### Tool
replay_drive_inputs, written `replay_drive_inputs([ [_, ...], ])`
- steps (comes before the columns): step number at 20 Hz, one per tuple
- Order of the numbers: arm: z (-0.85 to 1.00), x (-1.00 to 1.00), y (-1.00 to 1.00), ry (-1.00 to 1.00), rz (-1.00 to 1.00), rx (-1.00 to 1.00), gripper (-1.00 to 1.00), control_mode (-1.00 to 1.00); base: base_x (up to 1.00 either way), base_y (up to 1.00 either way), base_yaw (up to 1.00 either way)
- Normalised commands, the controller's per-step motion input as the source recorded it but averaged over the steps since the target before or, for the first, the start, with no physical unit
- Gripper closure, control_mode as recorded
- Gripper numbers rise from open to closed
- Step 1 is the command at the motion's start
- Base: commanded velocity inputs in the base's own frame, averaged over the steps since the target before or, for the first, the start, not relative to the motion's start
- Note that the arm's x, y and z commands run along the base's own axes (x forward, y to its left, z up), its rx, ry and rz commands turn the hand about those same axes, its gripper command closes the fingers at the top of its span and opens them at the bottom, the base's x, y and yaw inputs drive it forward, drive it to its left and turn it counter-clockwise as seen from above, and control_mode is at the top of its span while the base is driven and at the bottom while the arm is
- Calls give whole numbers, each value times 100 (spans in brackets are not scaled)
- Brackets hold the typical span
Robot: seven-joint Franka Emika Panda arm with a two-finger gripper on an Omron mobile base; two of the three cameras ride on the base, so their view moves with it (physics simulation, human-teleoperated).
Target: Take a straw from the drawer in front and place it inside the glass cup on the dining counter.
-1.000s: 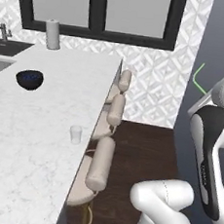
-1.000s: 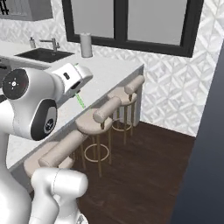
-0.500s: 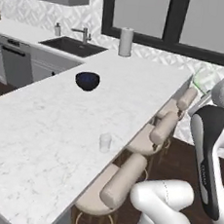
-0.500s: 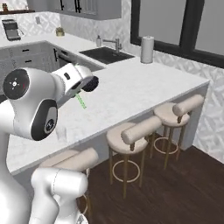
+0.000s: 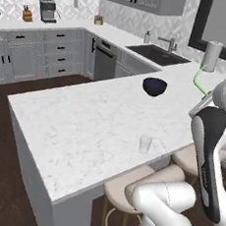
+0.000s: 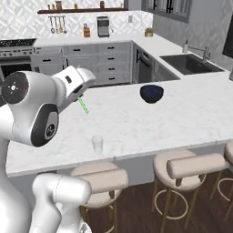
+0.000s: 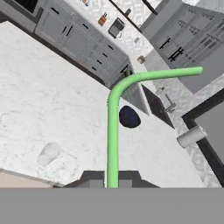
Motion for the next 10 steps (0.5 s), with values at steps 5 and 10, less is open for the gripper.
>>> replay_drive_inputs([
  [5, 0, 0, 0, 0, 0, 0, 100, 100, 19, -66, 49],
  [10, 0, 0, 0, 0, 0, 0, 100, 100, 40, -47, 40],
])
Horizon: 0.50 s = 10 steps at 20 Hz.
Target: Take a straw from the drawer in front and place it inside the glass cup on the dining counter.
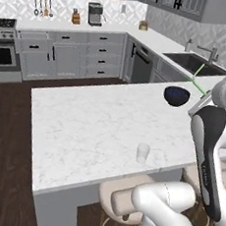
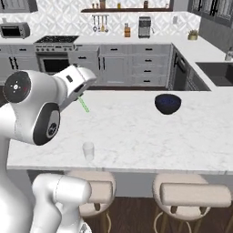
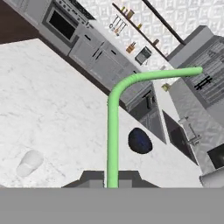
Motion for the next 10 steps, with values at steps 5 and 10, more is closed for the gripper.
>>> replay_drive_inputs([
  [5, 0, 0, 0, 0, 0, 0, 100, 100, 56, -21, 33],
  [10, -14, 65, -3, -1, 19, 12, 100, -100, 14, -2, 6],
])
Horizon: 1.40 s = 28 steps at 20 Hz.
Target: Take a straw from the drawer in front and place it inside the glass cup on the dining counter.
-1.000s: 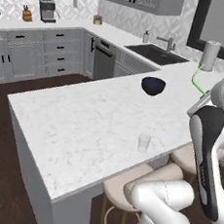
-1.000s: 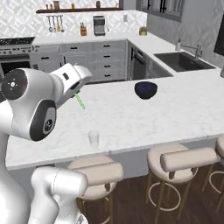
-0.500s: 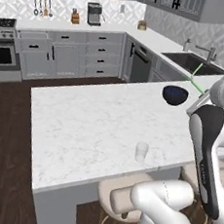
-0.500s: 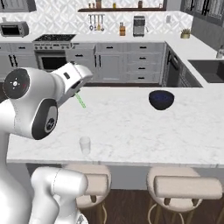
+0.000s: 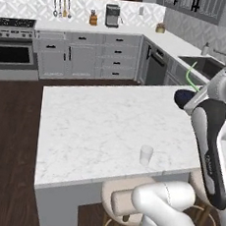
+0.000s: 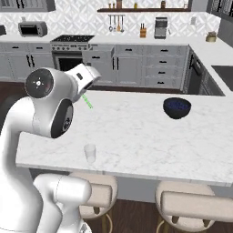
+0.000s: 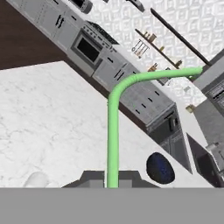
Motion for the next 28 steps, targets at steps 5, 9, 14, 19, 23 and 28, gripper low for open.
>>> replay_drive_inputs([
  [5, -47, 79, 1, -1, 19, 18, 100, -100, 0, 0, 0],
  [9, -56, 57, 25, 0, 24, 16, 100, -100, 0, 0, 0],
  [14, -56, 30, 33, 1, 31, 15, 100, -100, 0, 0, 0],
  [19, -32, 17, 15, 2, 28, 14, 100, -100, 0, 0, 0],
  [23, -27, 21, 29, 12, 23, 10, 100, -100, 0, 0, 0],
  [28, -21, -1, 1, 13, 27, 10, 100, -100, 0, 0, 0],
])
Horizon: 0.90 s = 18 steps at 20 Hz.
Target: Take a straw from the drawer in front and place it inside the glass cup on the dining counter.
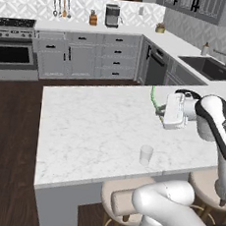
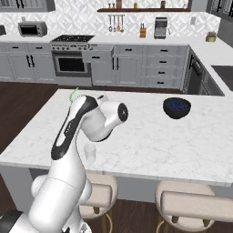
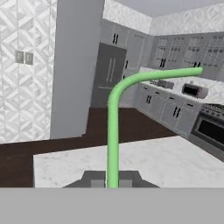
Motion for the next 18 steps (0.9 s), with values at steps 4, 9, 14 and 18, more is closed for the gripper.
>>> replay_drive_inputs([
  [4, -25, -17, -5, 11, 29, 14, 100, -100, 0, 0, 0],
  [9, -19, -18, -15, 11, 32, 17, 100, -100, 0, 0, 0],
  [14, -22, -29, -15, 11, 28, 21, 100, -100, 0, 0, 0],
  [18, -18, -41, -3, 6, 18, 12, 100, -100, 0, 0, 0],
])
